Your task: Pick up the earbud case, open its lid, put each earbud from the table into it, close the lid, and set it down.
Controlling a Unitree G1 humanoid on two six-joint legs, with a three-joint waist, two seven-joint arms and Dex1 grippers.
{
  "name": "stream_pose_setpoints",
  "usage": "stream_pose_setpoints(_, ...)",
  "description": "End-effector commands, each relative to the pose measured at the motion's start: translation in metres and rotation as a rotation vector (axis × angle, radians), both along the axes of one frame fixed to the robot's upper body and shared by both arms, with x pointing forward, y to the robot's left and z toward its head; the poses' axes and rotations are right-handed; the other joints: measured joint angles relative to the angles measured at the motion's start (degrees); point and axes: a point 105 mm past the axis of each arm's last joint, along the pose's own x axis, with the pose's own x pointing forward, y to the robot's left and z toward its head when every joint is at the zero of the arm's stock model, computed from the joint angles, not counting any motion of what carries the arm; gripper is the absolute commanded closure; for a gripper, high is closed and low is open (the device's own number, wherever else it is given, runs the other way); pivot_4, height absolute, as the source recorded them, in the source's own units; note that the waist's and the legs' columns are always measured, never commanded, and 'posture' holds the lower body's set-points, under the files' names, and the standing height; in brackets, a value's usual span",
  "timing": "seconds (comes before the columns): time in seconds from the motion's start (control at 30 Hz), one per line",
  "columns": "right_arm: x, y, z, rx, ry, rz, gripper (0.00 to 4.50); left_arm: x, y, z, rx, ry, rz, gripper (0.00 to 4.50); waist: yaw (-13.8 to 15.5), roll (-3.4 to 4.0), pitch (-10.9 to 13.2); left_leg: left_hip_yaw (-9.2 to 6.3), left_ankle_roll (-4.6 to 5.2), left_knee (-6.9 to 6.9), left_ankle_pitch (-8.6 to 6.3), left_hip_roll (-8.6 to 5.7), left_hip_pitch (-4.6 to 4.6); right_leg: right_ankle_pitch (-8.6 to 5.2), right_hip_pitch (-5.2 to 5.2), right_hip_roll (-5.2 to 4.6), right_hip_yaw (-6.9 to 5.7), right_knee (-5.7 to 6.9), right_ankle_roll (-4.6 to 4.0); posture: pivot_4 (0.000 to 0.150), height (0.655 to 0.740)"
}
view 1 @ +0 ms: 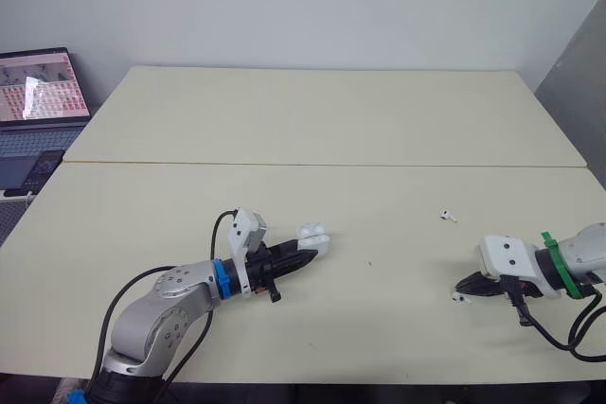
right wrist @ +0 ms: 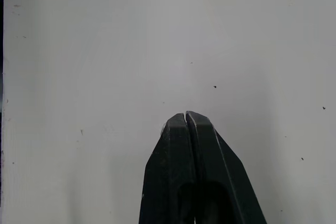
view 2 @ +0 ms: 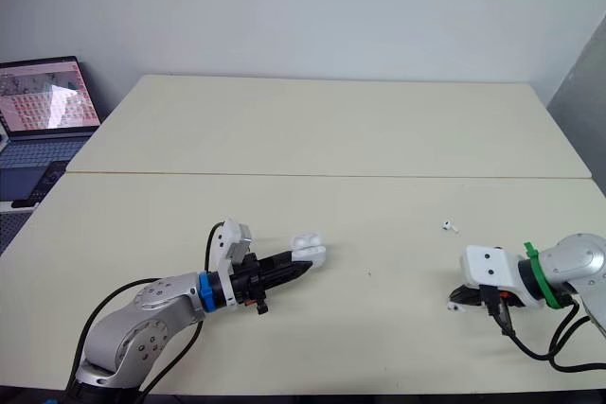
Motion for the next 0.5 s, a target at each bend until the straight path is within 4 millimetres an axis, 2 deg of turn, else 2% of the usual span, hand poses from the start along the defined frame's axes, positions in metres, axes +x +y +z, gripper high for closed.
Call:
stream_pose_setpoints(0.03,-0.005,0.001,0.007,-0.002,0.006,0.019,4.49,-0.001,-0.002,0.006,-0.015,-0.027,-0.019,3.71,0.0,0.00,0.0,0.00,0.00,0.00,0.00,0.00,0.00,0.00,0.00,0.00,0.00,0.00,0.00,0.150,0.7400)
stream_pose_setpoints(0.23,-0.016,-0.001,0.000,-0.013,0.066,0.023,4.49,-0.001,-0.001,0.006,-0.012,-0.026,-0.019,3.71,0.1,-0.01,0.0,-0.01,0.00,0.00,0.00,0.00,0.00,0.00,0.00,0.00,-0.01,0.00,0.00,0.150,0.7400)
stream_pose_setpoints(0.5,-0.006,-0.006,-0.006,-0.024,0.016,-0.011,4.49,-0.001,-0.001,0.006,-0.009,-0.026,-0.021,3.71,0.1,0.00,0.0,0.02,0.00,0.00,0.00,0.00,0.01,0.00,0.00,0.01,0.01,0.00,0.00,0.150,0.7400)
